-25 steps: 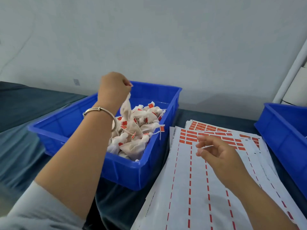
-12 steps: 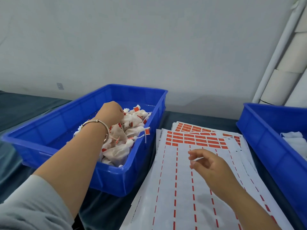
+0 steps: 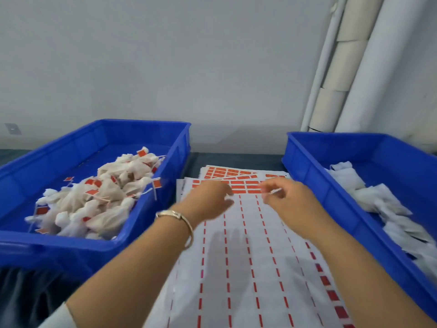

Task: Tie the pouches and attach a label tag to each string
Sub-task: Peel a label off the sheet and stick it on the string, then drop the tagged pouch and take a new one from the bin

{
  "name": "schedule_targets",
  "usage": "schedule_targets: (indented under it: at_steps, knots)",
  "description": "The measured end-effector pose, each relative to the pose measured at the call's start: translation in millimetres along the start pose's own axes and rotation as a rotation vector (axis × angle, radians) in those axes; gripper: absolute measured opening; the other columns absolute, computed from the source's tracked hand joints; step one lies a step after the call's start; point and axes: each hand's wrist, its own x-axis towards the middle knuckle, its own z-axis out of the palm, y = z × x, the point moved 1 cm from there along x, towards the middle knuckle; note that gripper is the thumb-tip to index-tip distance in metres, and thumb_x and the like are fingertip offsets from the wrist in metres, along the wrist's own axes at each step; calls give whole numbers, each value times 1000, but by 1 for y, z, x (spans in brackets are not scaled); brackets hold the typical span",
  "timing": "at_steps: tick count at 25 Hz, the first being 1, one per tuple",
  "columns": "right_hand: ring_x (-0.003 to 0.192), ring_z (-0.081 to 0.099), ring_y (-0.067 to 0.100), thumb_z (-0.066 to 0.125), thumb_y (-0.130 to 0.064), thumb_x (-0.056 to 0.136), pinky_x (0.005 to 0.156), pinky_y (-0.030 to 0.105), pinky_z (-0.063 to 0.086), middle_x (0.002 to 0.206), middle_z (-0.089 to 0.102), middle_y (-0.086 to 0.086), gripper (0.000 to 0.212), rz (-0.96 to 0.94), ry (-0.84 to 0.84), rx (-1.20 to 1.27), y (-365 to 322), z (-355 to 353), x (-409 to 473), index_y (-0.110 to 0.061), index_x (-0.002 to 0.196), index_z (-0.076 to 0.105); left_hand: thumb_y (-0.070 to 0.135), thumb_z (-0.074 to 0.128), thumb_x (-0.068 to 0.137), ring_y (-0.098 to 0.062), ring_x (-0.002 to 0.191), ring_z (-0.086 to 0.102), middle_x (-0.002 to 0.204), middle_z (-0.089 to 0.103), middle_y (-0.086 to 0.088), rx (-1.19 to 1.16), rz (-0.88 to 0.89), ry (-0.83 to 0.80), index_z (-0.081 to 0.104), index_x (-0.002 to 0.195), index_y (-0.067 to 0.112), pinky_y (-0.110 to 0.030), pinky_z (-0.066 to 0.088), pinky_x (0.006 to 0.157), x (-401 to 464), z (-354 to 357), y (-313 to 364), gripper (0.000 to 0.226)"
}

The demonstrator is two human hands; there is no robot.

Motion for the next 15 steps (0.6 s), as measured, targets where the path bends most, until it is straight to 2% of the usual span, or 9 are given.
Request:
schedule_targets:
  at_steps: [3,5,8,11,12,13,15]
  knots:
    - [84,55,7,50,-18,95,70,23,42,95,56,-13,20,38,75,-373,14,-54,6,-29,106,62,40,55,91,-23,128,43,143,43,3,-25,29,-178,48,133,29,-39,36,104,-2,69,15,44]
    - [97,55,16,44,-11,96,78,30,42,111,60,-4,29,141,45,-639,34,-93,14,-22,115,62,49,47,92,-24,139,26,153,26,3,60,38,-179,36,141,29,-46,21,112,-2,102,15,53]
    - [108,55,24,41,-5,96,81,29,40,128,58,4,33,381,39,-643,79,-144,27,-17,117,64,57,31,94,-20,145,4,157,10,6,109,54,-67,21,146,33,-46,2,115,0,127,7,58]
    - [113,52,23,51,-7,92,90,30,42,132,54,5,31,525,-154,-655,131,-157,27,-16,119,63,60,27,93,-17,145,1,157,8,9,100,53,-27,20,146,36,-45,-1,114,2,136,2,58]
    - [109,53,21,54,-10,91,89,29,44,128,55,4,32,547,-255,-650,144,-151,24,-18,121,62,60,27,93,-17,145,1,157,8,9,97,51,-20,20,146,36,-45,-1,114,2,137,1,58]
    - [98,56,18,54,-12,91,81,26,46,118,58,3,30,574,-340,-626,154,-143,21,-20,119,60,61,26,93,-16,145,1,157,8,10,95,50,-14,20,146,36,-44,-1,114,2,137,1,59]
    - [77,51,15,49,-14,90,64,22,42,96,57,-1,21,598,-420,-612,164,-126,18,-28,104,56,61,26,93,-16,145,1,157,8,11,93,49,-4,19,146,37,-44,-2,114,2,138,1,59]
